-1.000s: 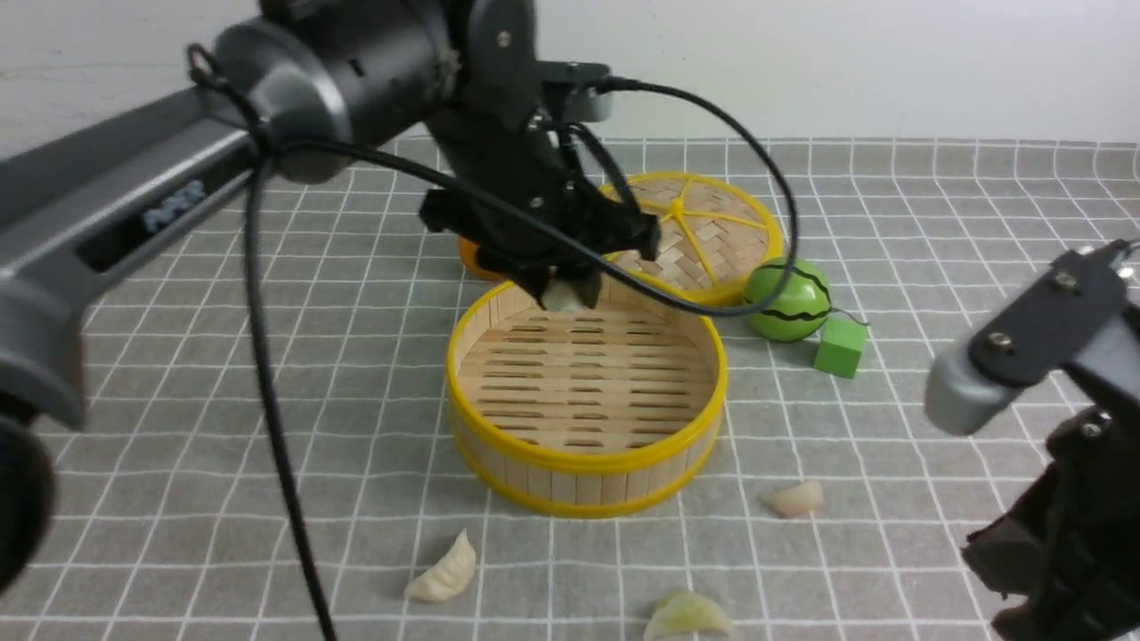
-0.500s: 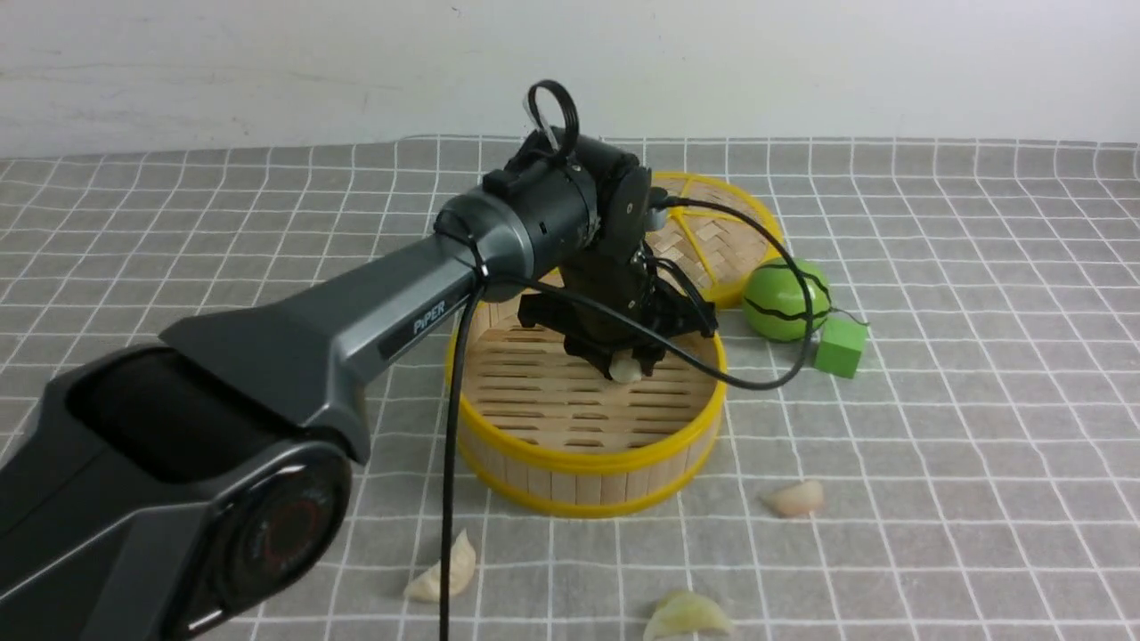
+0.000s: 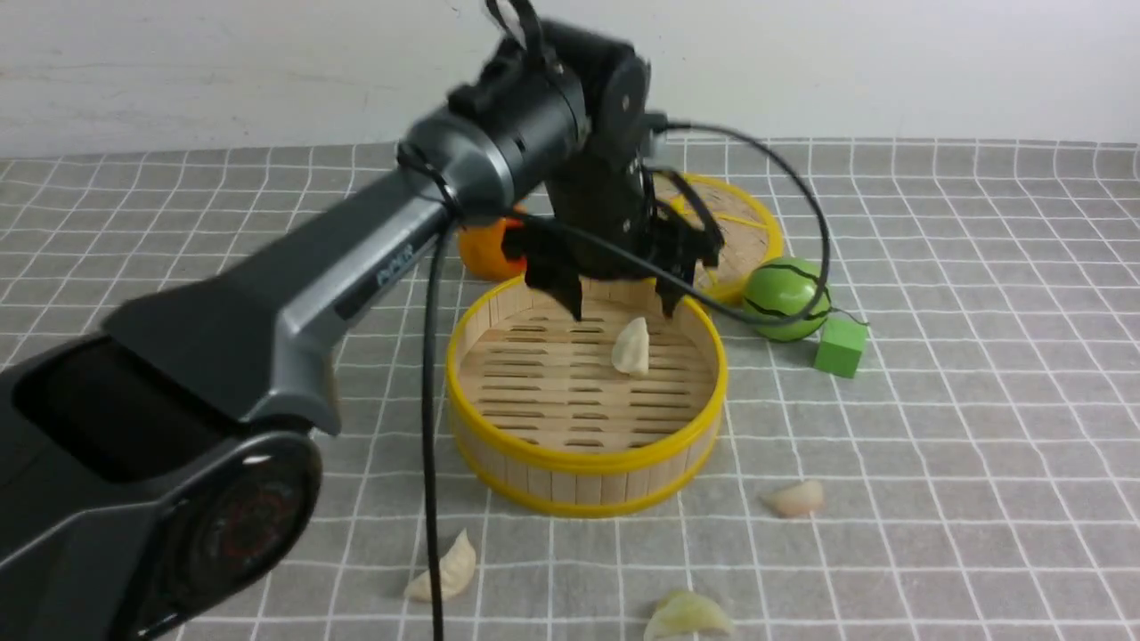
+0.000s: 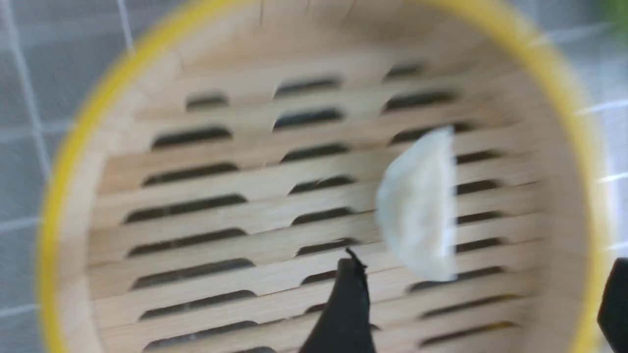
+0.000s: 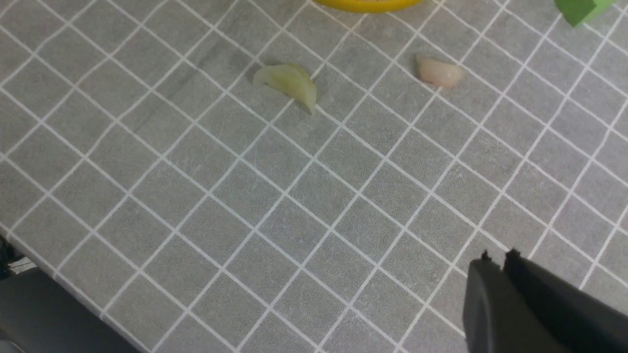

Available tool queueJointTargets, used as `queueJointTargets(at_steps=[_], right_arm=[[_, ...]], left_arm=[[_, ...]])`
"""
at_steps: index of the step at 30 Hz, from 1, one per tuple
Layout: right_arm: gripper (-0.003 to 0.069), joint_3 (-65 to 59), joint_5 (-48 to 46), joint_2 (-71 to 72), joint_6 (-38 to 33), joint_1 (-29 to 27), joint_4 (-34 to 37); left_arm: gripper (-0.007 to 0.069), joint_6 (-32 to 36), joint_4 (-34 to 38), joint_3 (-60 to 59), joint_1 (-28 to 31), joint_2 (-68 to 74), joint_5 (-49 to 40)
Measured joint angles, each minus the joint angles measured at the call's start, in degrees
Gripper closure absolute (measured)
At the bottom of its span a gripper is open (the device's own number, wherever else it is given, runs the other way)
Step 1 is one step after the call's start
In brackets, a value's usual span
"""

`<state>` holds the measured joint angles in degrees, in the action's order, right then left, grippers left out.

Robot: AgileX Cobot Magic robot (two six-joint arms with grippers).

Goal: Put the dumplings into the steamer on the table with the grey tablecloth.
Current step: 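Reach for and grasp a dumpling on the table with the left gripper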

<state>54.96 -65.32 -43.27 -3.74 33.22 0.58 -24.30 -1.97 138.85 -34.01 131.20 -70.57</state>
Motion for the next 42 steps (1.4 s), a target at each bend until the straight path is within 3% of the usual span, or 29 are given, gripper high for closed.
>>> queueJointTargets(at_steps=[7,19,23,29,38,42], right_arm=[[0.0606,0.0,4.7,0.0,0.0,0.0,0.0],[0.0599,0.0,9.6,0.0,0.0,0.0,2.7],[0.0597,0.0,9.6,0.0,0.0,0.0,4.5],[0.0597,0.0,9.4,0.0,0.0,0.0,7.4],[0.0594,0.0,7.4,0.0,0.0,0.0,8.0],[0.0586,0.0,6.3,0.0,0.0,0.0,7.9]], left_arm=[[0.0050,3.1,0.8,-3.1,0.0,-15.0,-0.7],[0.0076,10.6,-0.3,-46.9,0.0,-40.8,-0.7],[0.0076,11.8,-0.2,-59.3,0.0,-41.9,1.7],[0.0076,13.4,-0.2,-72.6,0.0,-39.1,16.3],[0.0092,13.9,-0.2,-75.0,0.0,-30.4,26.1],[0.0169,13.9,-0.2,-75.0,0.0,-26.8,27.3]])
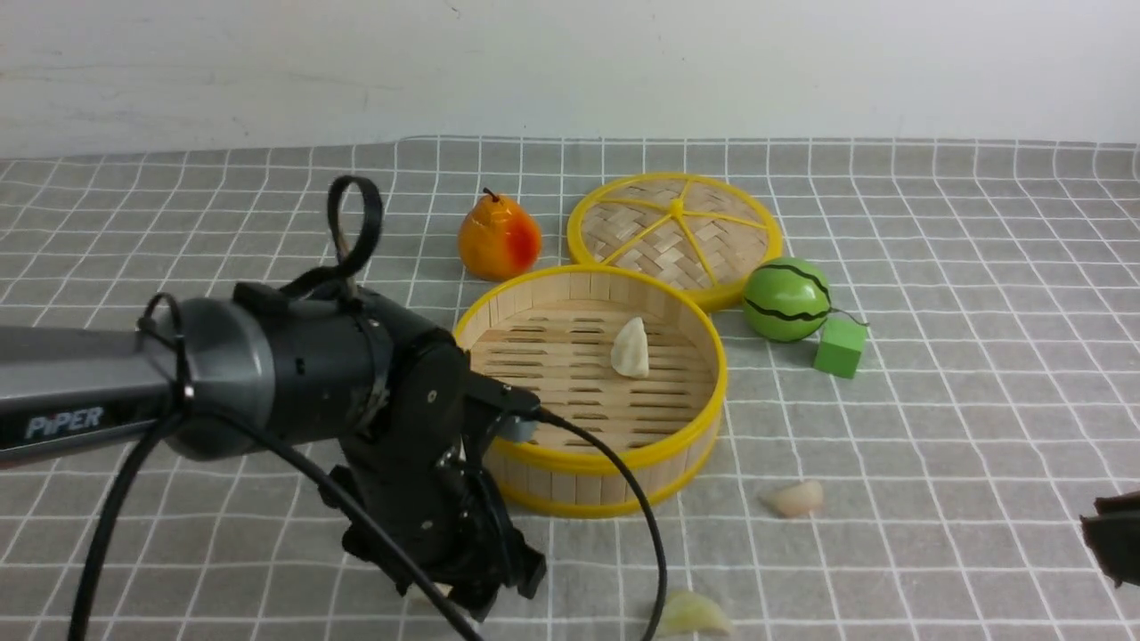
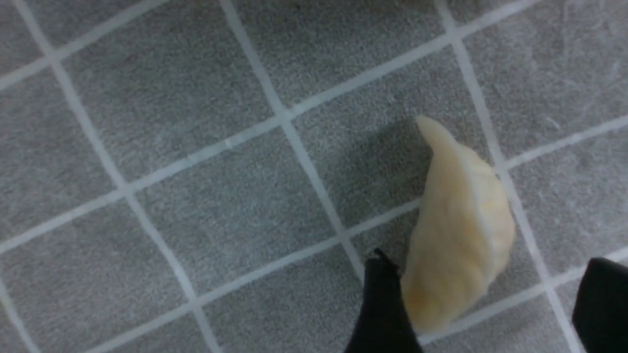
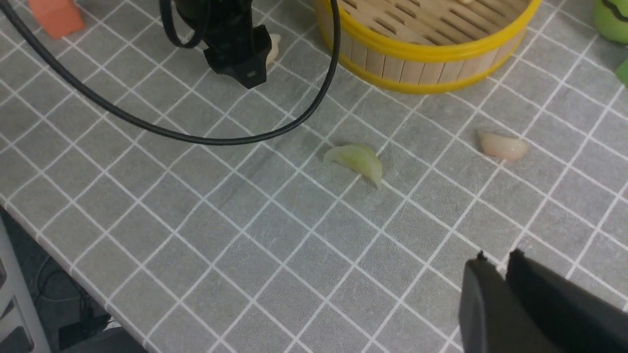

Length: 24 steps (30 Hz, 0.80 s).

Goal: Put the dumplings into the steamer on the table with the grey tablecloth.
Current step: 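Reach for and grasp a dumpling on the table with the left gripper, then place the dumpling into the bamboo steamer basket with the left gripper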

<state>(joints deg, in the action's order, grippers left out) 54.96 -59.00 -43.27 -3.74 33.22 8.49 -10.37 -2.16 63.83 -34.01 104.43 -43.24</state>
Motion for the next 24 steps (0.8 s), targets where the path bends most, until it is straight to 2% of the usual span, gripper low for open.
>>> queueJointTargets(at_steps=[3,4,6,7,15,20,24], right_arm=[[0.0583,0.0,0.0,0.0,0.0,0.0,-0.5],[0.0582,0.0,0.0,0.0,0.0,0.0,-0.6],[0.0580,0.0,0.0,0.0,0.0,0.0,-0.9],[0.0578,0.0,0.0,0.0,0.0,0.0,-1.0],[0.0575,0.0,0.0,0.0,0.0,0.0,-1.3],[0.0569,0.0,-0.5,0.0,0.0,0.0,-1.3],[0.0566,0.0,-2.9,-1.0,0.0,0.0,-1.3]], left_arm=[[0.0288,0.0,0.0,0.0,0.0,0.9,1.1],[0.0298,0.0,0.0,0.0,0.0,1.0,1.2],[0.0393,0.0,0.0,0.0,0.0,1.0,1.7],[0.0479,0.0,0.0,0.2,0.0,1.0,1.9],[0.0482,-1.1,0.1,6.8,0.0,-1.2,-5.7],[0.0482,-2.8,0.1,21.4,0.0,-4.3,-11.6],[0.0482,-2.8,0.1,32.4,0.7,-0.7,-14.0]])
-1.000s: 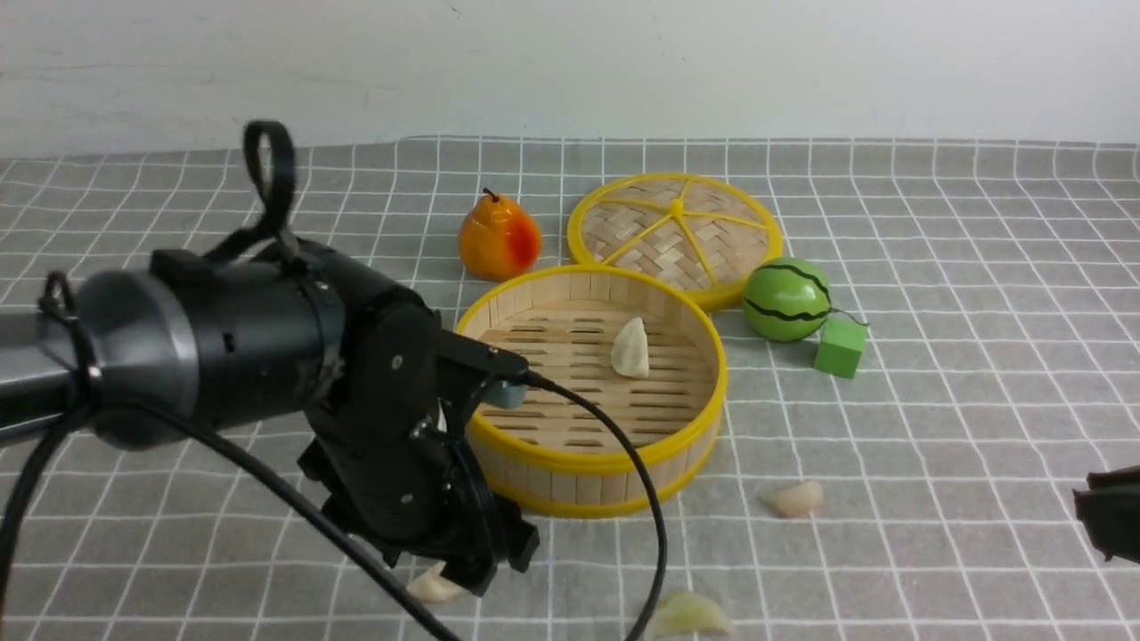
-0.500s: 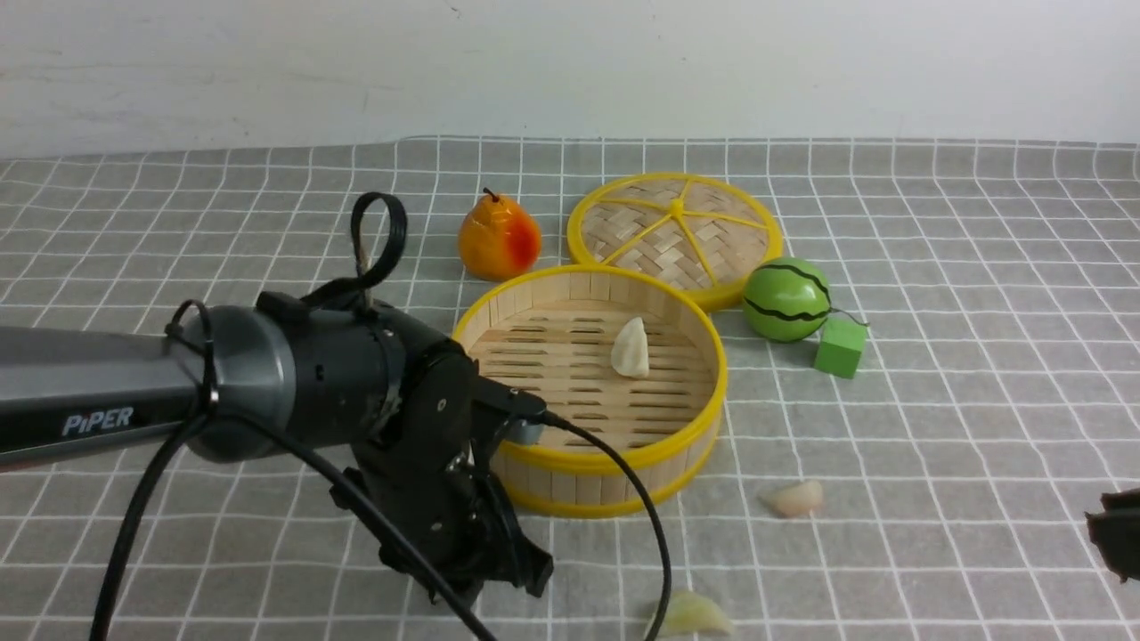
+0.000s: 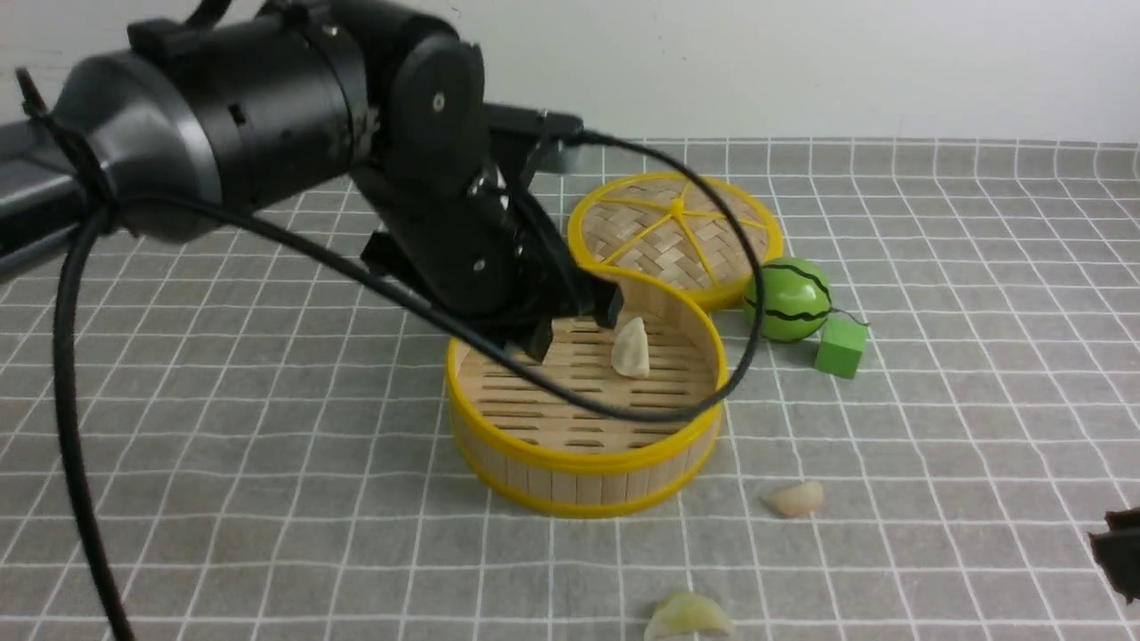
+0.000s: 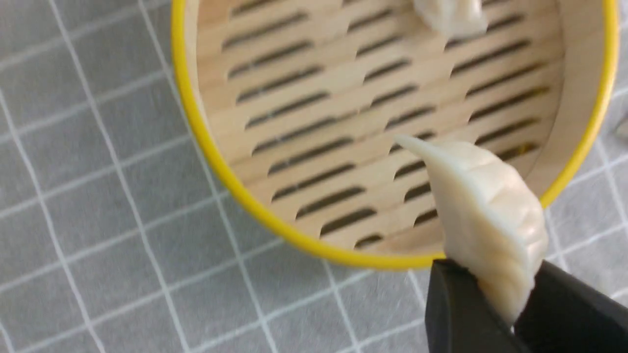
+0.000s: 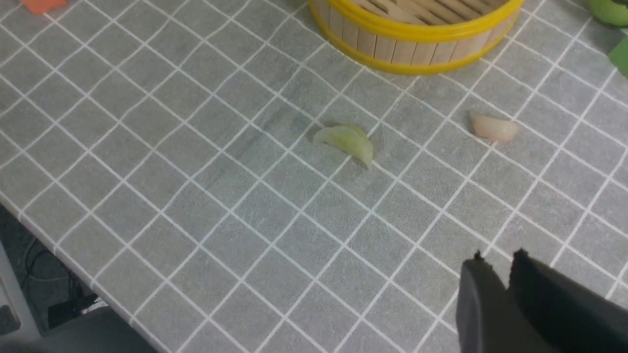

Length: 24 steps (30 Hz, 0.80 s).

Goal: Put the dumplings into the steamer on the table with the grey tablecloth.
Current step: 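Place the dumpling into the bamboo steamer basket with the left gripper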

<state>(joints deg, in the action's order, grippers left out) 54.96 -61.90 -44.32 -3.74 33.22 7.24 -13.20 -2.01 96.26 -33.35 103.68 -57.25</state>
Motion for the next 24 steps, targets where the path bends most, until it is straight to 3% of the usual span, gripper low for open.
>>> queueJointTargets(at_steps=[9,21,24], right_arm=[[0.0566,0.0,-8.6,-3.6,0.0,0.0,2.4],[0.0562,0.0,-4.3,-3.6,0.0,0.0,3.3],[0.0562,0.0,-3.4,-3.6,0.0,0.0,3.3]], left_arm=[[0.0482,-0.1,3.1,13.3,4.4,16.5,-0.9],[0.0482,-0.2,4.2,20.4,6.8,28.4,0.8],[0.0440,-0.2,4.2,20.6,6.8,28.5,1.0]])
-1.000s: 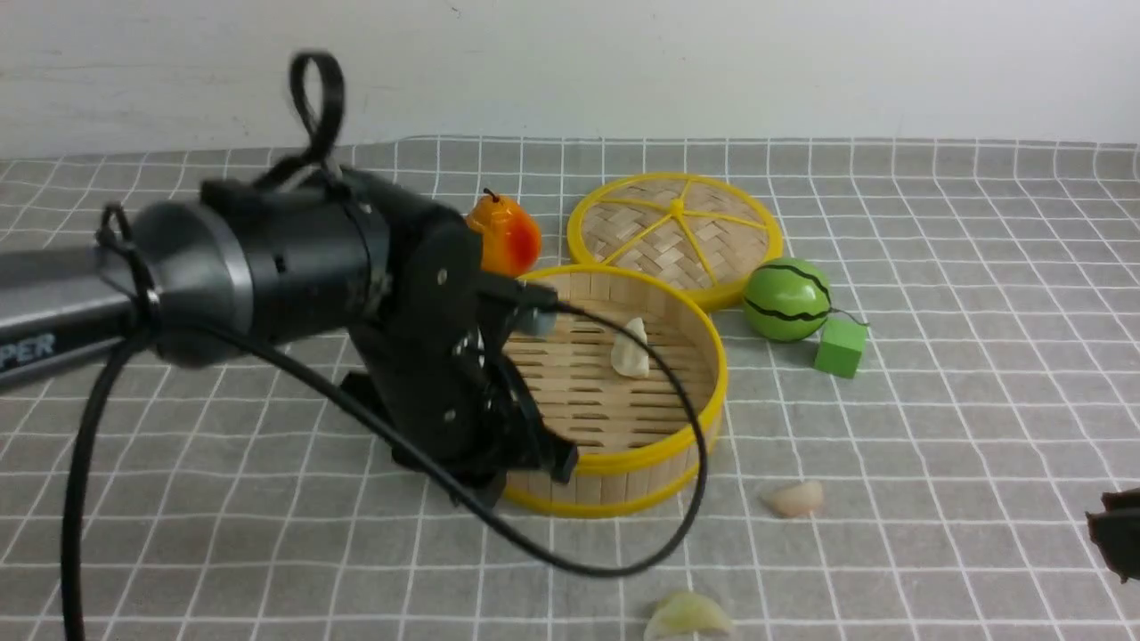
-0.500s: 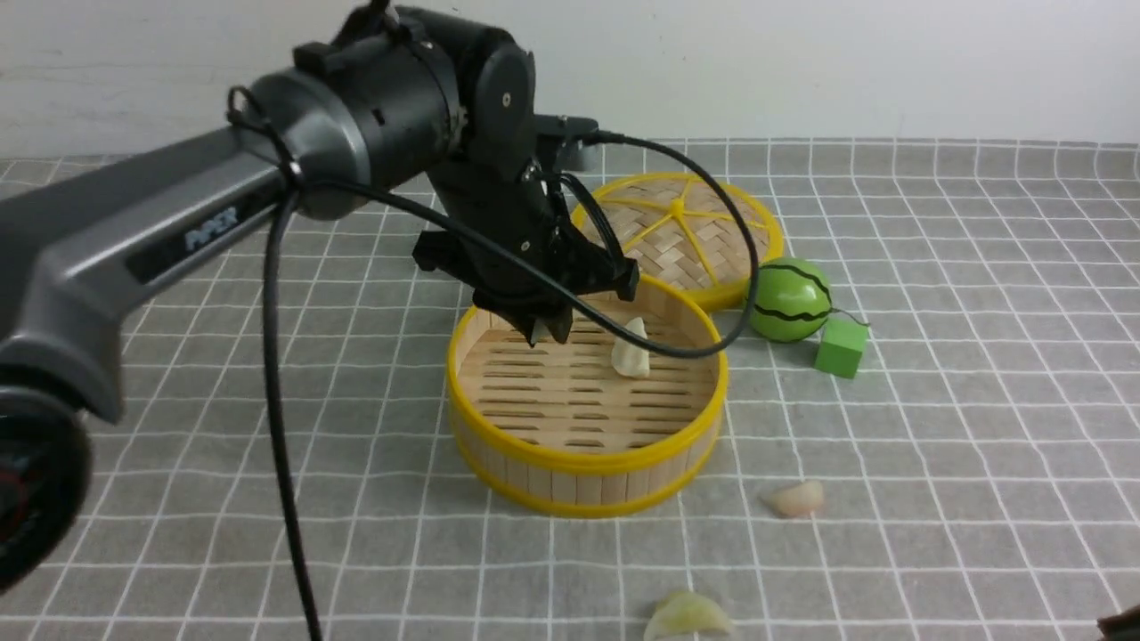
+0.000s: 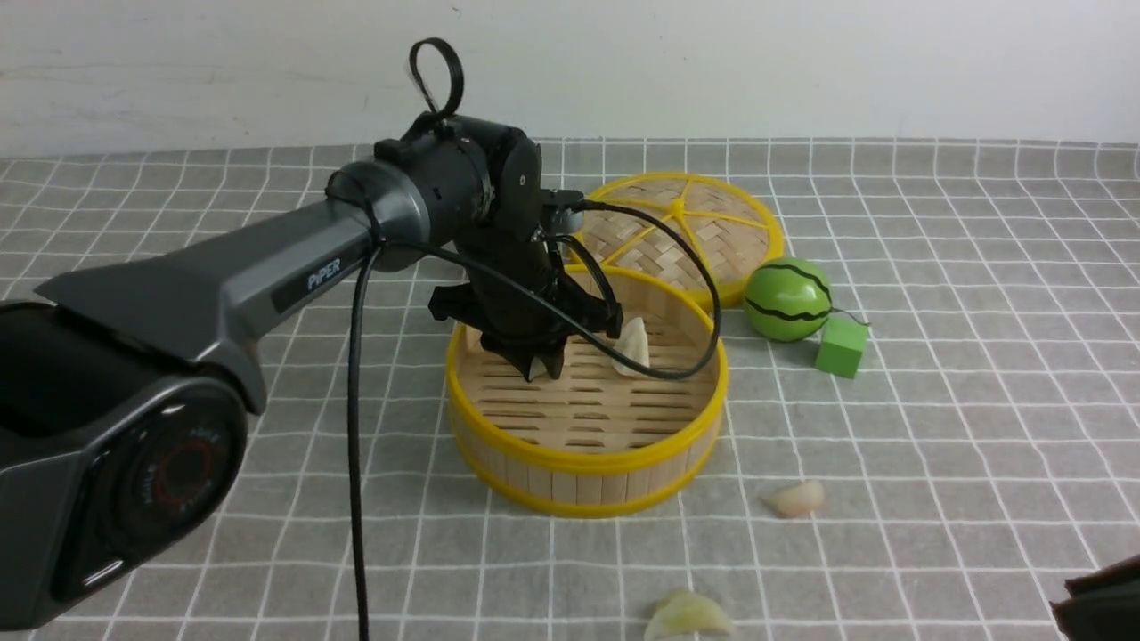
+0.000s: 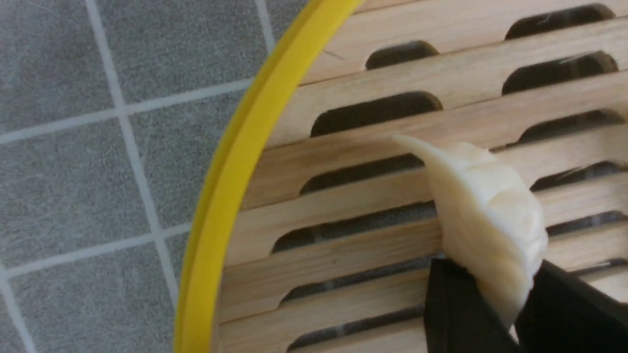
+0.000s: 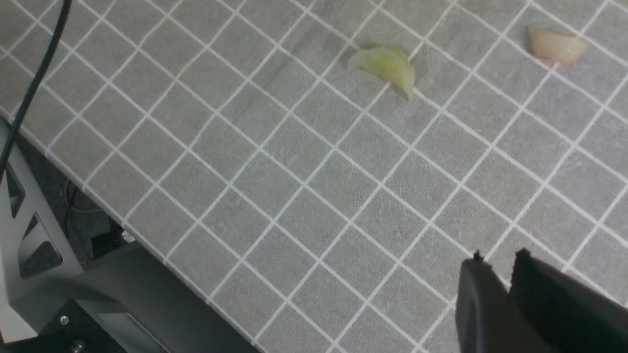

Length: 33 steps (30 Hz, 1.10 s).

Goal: Put the dumplings into the steamer on the table with the grey tablecloth.
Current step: 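Place the dumpling into the bamboo steamer basket with the left gripper, then reach for and grasp a dumpling lying on the table beside the steamer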

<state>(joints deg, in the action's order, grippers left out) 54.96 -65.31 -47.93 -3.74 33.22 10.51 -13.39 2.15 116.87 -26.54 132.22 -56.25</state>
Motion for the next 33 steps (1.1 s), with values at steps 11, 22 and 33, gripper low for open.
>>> queueJointTargets(at_steps=[11,22,33], right_arm=[[0.0562,0.8,-3.1,-1.3,-1.8,0.0,0.0],[0.0562,13.2,-6.1,-21.4,-15.3,0.0,0.3],[0.0507,13.8,-1.3,-36.0,-25.8,0.0,2.8]], left_arm=[[0.0109,0.0,0.0,10.4,0.0,-3.6,-12.1],[0.0273,1.0,1.0,12.3,-0.1,-31.7,-15.0],[0.0638,1.3,-1.5,-23.1,-0.1,-62.6,-15.0]])
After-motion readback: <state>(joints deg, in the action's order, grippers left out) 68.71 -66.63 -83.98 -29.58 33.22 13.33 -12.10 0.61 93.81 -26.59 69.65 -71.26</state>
